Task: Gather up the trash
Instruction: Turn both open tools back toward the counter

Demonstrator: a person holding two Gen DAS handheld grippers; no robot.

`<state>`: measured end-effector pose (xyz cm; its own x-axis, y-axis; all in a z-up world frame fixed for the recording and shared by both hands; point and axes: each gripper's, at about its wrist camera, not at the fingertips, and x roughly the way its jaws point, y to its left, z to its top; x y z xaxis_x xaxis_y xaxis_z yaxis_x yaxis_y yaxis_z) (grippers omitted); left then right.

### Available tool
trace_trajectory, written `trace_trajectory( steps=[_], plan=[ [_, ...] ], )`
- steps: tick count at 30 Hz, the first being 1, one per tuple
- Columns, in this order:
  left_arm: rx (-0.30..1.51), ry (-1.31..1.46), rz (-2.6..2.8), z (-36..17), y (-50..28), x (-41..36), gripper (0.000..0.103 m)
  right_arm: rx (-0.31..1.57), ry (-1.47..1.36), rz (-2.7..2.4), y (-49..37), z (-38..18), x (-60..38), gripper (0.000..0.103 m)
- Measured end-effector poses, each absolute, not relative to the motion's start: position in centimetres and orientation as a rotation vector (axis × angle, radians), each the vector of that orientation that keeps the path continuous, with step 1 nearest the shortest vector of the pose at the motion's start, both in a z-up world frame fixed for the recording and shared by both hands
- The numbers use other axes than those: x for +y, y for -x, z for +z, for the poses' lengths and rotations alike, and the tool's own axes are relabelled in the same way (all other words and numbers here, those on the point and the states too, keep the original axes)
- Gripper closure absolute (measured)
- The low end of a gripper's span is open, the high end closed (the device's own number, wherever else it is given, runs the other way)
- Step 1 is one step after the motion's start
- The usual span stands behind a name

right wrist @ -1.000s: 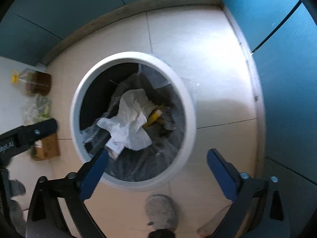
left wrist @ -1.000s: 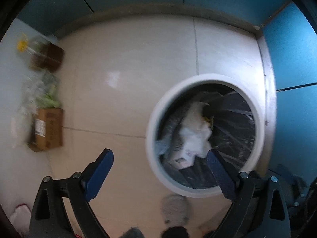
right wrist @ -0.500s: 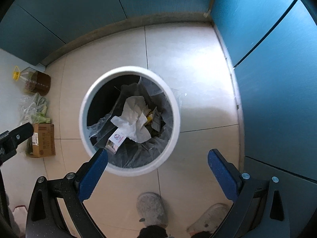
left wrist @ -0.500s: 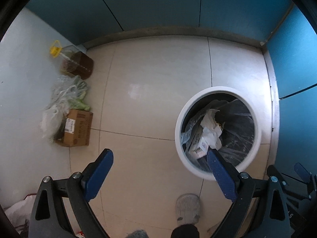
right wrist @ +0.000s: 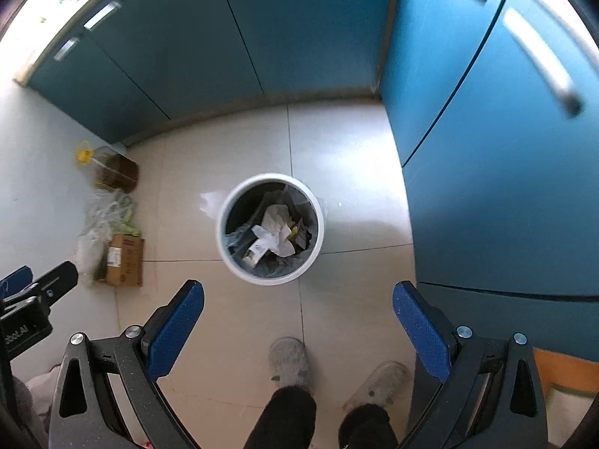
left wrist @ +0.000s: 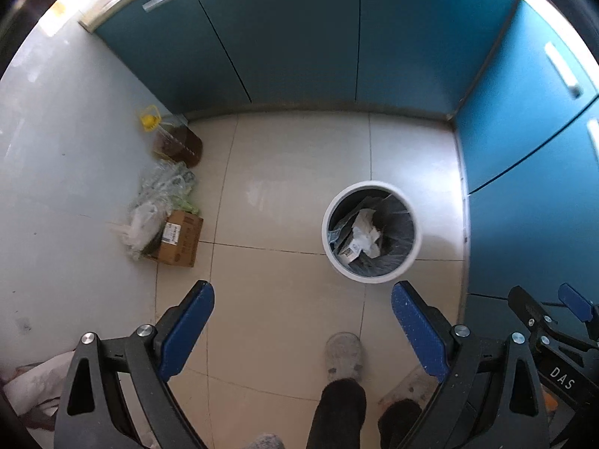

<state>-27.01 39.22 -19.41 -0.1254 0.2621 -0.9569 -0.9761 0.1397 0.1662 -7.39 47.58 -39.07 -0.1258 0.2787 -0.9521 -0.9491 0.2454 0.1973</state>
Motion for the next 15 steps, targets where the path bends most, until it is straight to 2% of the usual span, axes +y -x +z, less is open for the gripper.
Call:
trace_trajectory(
  steps=[7,15],
  plan=[
    [1.127,0.805,1.308,-10.0,26.5,34.5,0.006,1.212,0.656,1.287,5.9,-26.9,42.2,0.001],
    [1.082,0.637,1.349,-1.6,21.3,30.1,0.006,1.264,0.466,1.338,1.3,-18.7,36.5,0.001]
  ],
)
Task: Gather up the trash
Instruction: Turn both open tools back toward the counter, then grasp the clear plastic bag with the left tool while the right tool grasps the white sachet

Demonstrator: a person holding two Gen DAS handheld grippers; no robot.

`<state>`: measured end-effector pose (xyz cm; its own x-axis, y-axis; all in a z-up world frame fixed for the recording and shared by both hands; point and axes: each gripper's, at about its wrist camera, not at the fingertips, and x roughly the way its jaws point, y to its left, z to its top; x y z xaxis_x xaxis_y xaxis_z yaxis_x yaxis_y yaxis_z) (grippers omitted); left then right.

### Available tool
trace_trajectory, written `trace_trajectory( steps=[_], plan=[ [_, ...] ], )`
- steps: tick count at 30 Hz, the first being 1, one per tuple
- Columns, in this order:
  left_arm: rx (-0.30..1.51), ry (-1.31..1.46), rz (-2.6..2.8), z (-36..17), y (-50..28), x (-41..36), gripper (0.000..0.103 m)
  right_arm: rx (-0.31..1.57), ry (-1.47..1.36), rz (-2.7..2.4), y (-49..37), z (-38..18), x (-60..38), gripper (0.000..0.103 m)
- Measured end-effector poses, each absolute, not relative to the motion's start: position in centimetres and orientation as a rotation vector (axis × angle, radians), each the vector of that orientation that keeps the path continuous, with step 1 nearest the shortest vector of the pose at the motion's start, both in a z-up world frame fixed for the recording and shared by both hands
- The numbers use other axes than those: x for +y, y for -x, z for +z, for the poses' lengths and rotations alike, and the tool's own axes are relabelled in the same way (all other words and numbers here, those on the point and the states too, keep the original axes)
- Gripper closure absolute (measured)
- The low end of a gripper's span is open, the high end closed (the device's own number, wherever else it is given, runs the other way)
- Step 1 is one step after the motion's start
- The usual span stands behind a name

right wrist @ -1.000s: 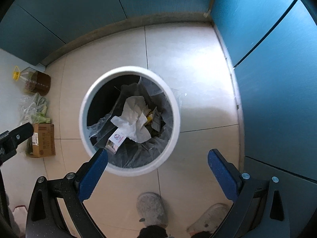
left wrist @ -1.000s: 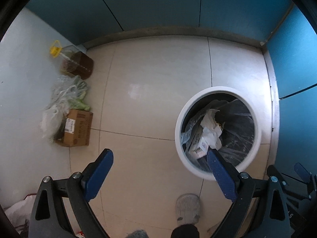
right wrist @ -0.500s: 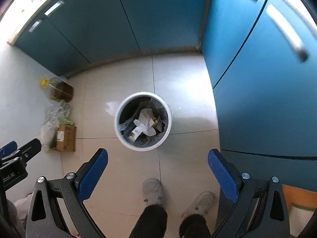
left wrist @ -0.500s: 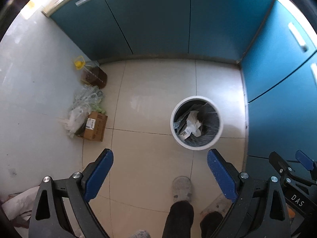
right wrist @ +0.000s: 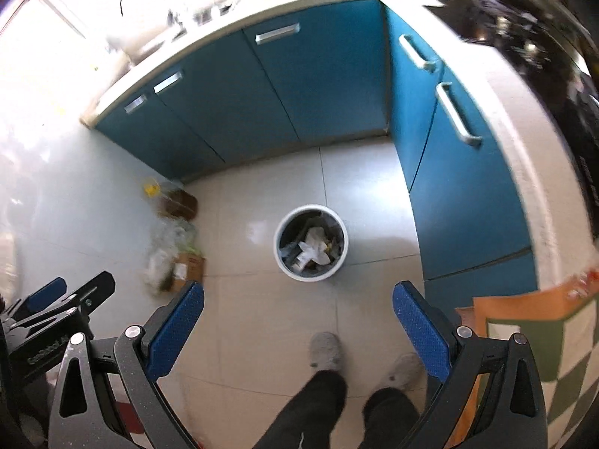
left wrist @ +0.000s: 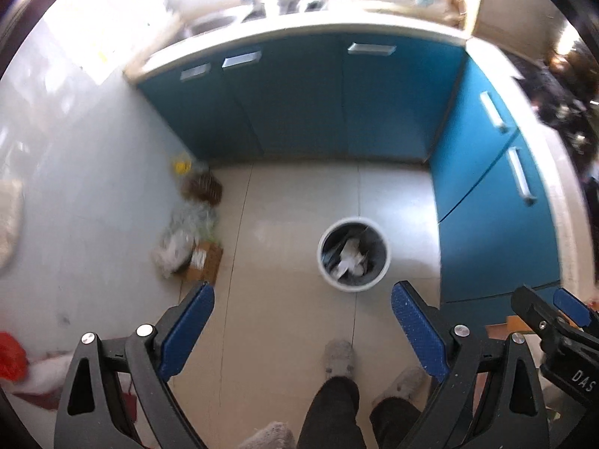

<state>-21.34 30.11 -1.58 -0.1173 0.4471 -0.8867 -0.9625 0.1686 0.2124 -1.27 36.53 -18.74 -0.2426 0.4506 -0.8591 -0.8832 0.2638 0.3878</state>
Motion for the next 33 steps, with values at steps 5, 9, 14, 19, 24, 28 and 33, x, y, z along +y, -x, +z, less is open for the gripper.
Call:
trace_trajectory(
  steps=[5,9,14,19,24,28,33],
  plan=[
    [1.072,0.447,1.227,1.1,12.1,27.8,0.006,1.295,0.233,1.184,-8.7,-16.3,30.0,0.001],
    [1.106,0.338,1.022,0.3,1.9,24.8,0.006,1.298,0.124,0.94,-18.4,-17.3,23.0,0.001],
    [1.212,0.291,0.713,-4.3,-11.6,20.8,0.006,1.342,0.05,0.601,-30.0,-22.0,13.9,0.001],
    [1.336,0.247,0.514,-9.3,-21.5,17.7,0.006,1.386,0.039,0.422,-38.4,-26.6,8.2,0.001],
    [1.425,0.207,0.436,-13.6,-25.5,16.8,0.023,1.417,0.066,0.388,-41.8,-30.3,7.4,0.001],
    [1.447,0.222,0.431,-14.6,-26.0,17.1,0.074,1.404,0.113,0.367,-42.6,-31.5,8.1,0.003],
    [1.432,0.243,0.423,-14.0,-25.7,16.9,0.1,1.286,0.18,0.341,-41.6,-30.5,8.7,0.038]
  ],
)
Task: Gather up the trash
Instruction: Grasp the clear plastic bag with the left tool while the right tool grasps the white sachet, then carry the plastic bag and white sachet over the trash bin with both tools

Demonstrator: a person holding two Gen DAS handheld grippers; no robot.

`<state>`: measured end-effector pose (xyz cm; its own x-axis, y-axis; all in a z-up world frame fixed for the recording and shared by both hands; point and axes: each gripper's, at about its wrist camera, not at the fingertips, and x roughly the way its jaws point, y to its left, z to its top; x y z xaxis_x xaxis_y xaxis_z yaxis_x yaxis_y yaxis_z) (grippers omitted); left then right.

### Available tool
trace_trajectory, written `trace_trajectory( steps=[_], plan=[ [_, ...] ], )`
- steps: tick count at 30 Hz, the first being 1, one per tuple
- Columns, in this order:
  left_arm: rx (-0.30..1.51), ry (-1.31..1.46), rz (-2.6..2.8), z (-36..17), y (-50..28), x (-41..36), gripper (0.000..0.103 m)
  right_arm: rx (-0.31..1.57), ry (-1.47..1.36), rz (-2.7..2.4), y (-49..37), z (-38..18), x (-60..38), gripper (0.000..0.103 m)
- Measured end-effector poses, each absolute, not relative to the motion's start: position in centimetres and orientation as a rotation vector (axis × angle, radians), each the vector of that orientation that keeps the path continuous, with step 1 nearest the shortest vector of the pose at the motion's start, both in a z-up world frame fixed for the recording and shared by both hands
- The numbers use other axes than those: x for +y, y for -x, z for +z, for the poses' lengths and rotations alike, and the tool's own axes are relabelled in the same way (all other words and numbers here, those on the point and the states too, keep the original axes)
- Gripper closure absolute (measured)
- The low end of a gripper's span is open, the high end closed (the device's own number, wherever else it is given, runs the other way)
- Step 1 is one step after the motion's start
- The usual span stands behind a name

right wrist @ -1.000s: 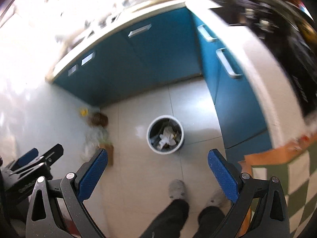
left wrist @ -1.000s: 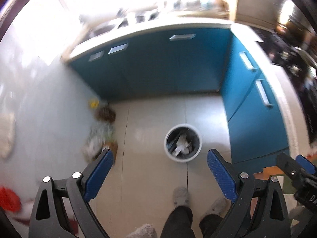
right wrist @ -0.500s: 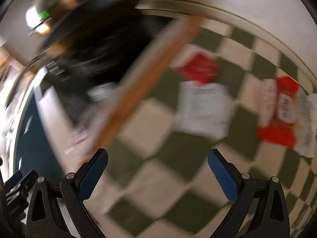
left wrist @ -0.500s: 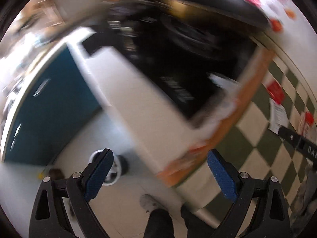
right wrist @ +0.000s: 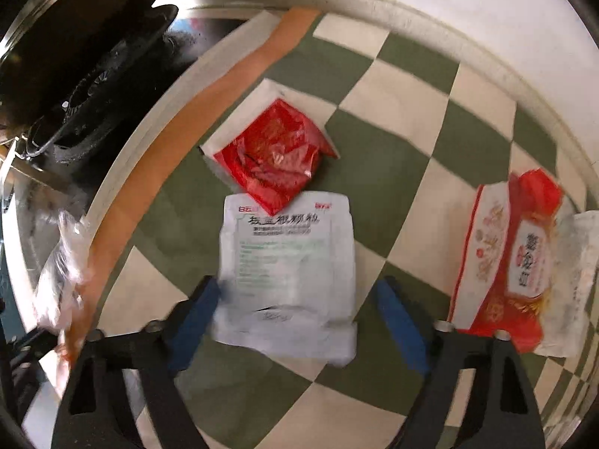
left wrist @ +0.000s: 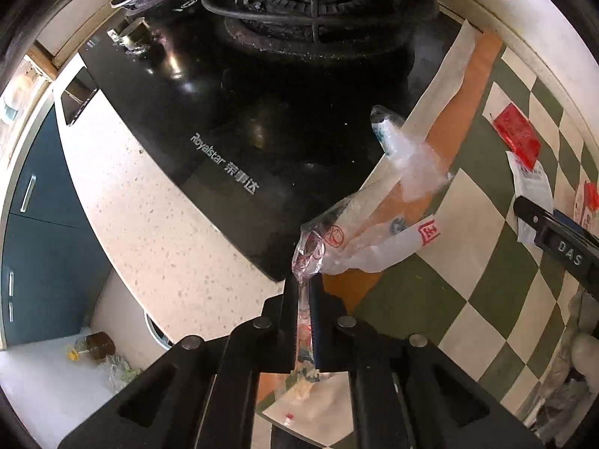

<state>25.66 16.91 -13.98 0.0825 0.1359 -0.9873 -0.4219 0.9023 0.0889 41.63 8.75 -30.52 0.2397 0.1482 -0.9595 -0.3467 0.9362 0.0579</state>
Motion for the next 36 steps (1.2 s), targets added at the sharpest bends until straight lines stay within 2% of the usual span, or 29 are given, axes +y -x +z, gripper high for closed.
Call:
trace_trajectory(
  steps=[1,3,11,18,23,30,33,36],
  plan=[
    [1.423,0.234,0.43,-13.7,-25.5,16.7,0.101,1.27,0.185,0.35,-41.4,-30.3,8.9,0.047],
    [1.402,0.248,0.436,-12.9,-24.9,16.4,0.101,1.261,0.181,0.374,-40.9,-29.8,8.8,0.096],
    [1.275,0.328,0.467,-7.0,-20.2,17.1,0.101,1.243,0.023,0.484,-37.1,-24.9,5.7,0.097],
    [1.19,0.418,0.56,-4.0,-12.6,23.0,0.101,1.249,-0.021,0.675,-30.6,-21.5,11.4,0.097],
    [1.179,0.508,0.702,-4.4,-4.3,28.9,0.101,1.277,-0.005,0.866,-23.5,-19.8,18.3,0.097],
    [1.214,0.707,0.904,-10.5,8.7,37.5,0.101,1.378,0.109,1.146,-10.9,-23.6,31.6,0.097],
    [1.243,0.823,0.953,-15.8,13.9,41.1,0.101,1.438,0.162,1.217,-6.2,-28.1,37.2,0.097],
    [1.272,0.964,0.97,-23.8,18.1,44.9,0.101,1.517,0.208,1.255,-1.9,-34.9,42.6,0.097]
  ],
)
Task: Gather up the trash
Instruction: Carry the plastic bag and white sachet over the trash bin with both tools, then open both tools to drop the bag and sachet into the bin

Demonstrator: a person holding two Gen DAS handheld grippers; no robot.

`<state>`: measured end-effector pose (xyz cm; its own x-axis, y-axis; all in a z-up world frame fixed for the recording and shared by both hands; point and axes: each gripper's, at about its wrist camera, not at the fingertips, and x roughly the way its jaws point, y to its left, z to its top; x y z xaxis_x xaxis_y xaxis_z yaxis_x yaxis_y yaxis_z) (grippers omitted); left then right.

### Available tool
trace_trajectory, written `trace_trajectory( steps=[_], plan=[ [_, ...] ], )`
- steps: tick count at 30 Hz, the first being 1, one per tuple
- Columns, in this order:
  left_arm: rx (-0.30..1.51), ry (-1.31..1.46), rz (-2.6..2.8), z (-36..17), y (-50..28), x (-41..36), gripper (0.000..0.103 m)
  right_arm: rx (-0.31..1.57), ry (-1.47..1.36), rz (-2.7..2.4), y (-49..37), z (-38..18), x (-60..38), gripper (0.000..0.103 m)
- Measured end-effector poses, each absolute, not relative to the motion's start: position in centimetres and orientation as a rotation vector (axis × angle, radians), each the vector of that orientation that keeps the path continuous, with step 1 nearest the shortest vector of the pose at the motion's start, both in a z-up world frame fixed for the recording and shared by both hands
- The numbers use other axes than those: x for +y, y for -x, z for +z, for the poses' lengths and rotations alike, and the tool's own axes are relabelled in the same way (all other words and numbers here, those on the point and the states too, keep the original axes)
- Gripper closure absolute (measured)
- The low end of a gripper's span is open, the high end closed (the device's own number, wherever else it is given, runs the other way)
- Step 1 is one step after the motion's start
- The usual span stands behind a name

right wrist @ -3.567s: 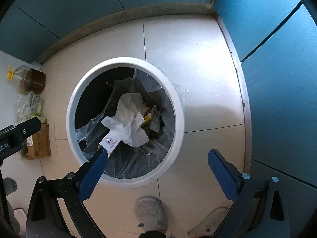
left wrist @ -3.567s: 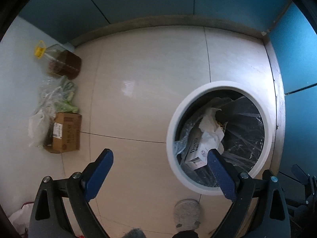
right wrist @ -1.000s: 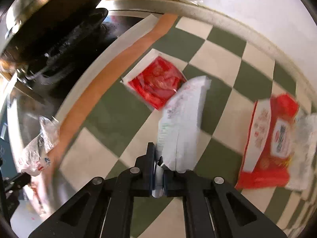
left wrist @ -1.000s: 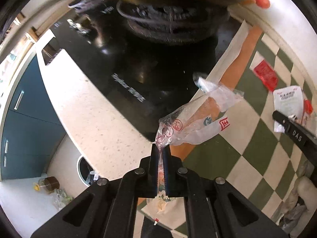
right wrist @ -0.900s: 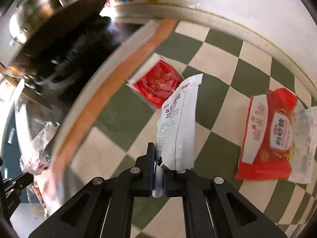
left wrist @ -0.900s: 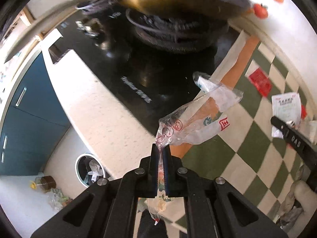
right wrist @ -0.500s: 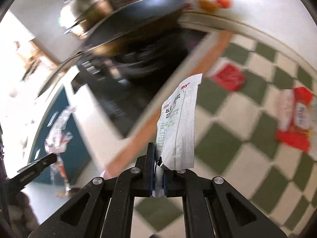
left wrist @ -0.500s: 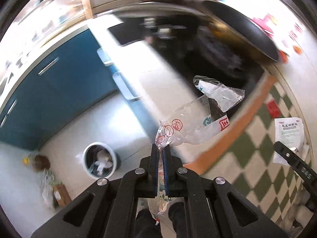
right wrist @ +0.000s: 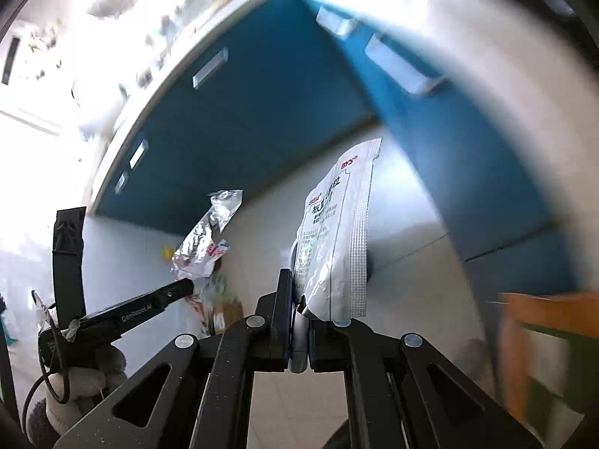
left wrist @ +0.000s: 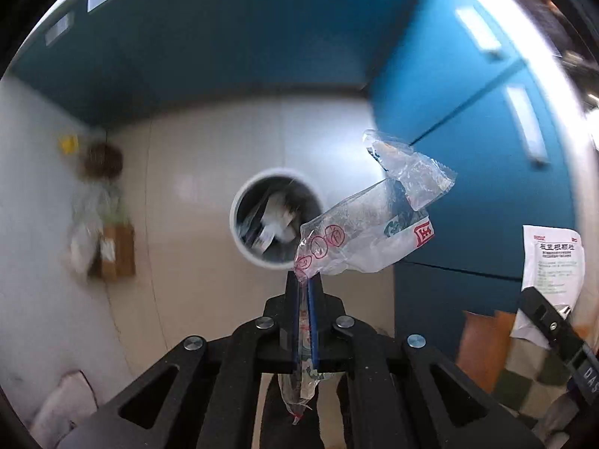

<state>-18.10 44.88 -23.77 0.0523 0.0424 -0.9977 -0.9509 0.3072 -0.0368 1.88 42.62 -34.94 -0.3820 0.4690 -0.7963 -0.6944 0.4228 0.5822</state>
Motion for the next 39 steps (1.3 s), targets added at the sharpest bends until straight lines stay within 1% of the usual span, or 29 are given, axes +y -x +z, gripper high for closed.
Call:
trace_trajectory(
  steps=[2,3,6,7,8,11,14,17,20,23,24,25,26,27,28,30,32,33,34,35,37,38,39],
  plan=[
    [1.285,1.041,0.963,-28.7,19.6,46.9,0.101,1.558,0.259,1.278,1.1,-40.6,45.9,0.097],
    [1.3,1.088,0.961,-32.6,20.5,48.2,0.101,1.565,0.283,1.283,2.2,-43.5,47.2,0.097],
    [1.327,1.218,0.934,-41.4,22.2,50.6,0.101,1.646,0.316,1.289,4.8,-53.1,50.4,0.097],
    [1.336,1.26,0.912,-44.7,22.6,51.5,0.101,1.664,0.323,1.288,5.7,-55.1,50.9,0.097],
    [1.342,1.299,0.905,-47.8,23.0,52.3,0.101,1.692,0.338,1.305,6.8,-58.4,51.9,0.097],
    [1.361,1.373,0.879,-54.7,23.7,54.0,0.101,1.745,0.386,1.345,9.1,-66.5,54.4,0.097],
    [1.374,1.397,0.864,-59.1,24.0,55.0,0.101,1.771,0.448,1.37,10.8,-71.9,55.7,0.097],
    [1.393,1.411,0.849,-61.9,24.1,55.7,0.1,1.782,0.504,1.385,12.1,-75.4,56.6,0.097],
    [1.413,1.403,0.831,-63.5,24.1,55.9,0.099,1.783,0.553,1.386,13.4,-77.0,57.7,0.096],
    [1.408,1.407,0.83,-63.6,23.7,56.2,0.097,1.793,0.614,1.364,14.5,-78.1,58.6,0.095],
    [1.402,1.405,0.828,-63.5,23.7,56.2,0.092,1.796,0.627,1.358,14.5,-78.4,58.9,0.094],
    [1.397,1.399,0.829,-63.3,23.8,56.3,0.078,1.799,0.647,1.351,14.6,-78.6,59.1,0.094],
    [1.391,1.39,0.837,-62.8,23.8,56.3,0.065,1.791,0.674,1.34,14.8,-78.7,59.4,0.091],
    [1.379,1.377,0.845,-62.4,23.8,56.4,0.034,1.786,0.691,1.334,14.9,-78.7,59.7,0.085],
    [1.373,1.367,0.85,-62.1,23.9,56.5,0.018,1.788,0.693,1.334,14.8,-78.8,59.7,0.082],
    [1.366,1.356,0.863,-61.7,24.1,56.4,0.018,1.777,0.707,1.331,14.8,-78.5,59.9,0.066],
    [1.349,1.357,0.869,-61.0,24.4,56.3,0.017,1.758,0.719,1.331,14.5,-77.8,59.9,0.063],
    [1.345,1.343,0.878,-60.6,24.5,56.2,0.016,1.752,0.723,1.331,14.1,-77.6,59.7,0.058],
    [1.344,1.325,0.887,-60.2,24.6,56.1,0.011,1.731,0.74,1.318,14.0,-77.5,59.6,0.055],
    [1.349,1.294,0.902,-59.8,24.6,56.0,0.008,1.705,0.75,1.305,13.6,-77.1,59.4,0.049],
    [1.365,1.183,0.951,-58.6,24.6,55.7,0.007,1.661,0.768,1.28,12.5,-76.6,58.9,0.041],
    [1.369,1.109,0.987,-57.9,24.7,55.4,0.007,1.625,0.786,1.259,12.2,-76.3,58.8,0.031],
    [1.372,1.05,1.016,-57.6,24.7,55.2,0.007,1.596,0.802,1.24,11.9,-76.0,58.5,0.018]
  ],
)
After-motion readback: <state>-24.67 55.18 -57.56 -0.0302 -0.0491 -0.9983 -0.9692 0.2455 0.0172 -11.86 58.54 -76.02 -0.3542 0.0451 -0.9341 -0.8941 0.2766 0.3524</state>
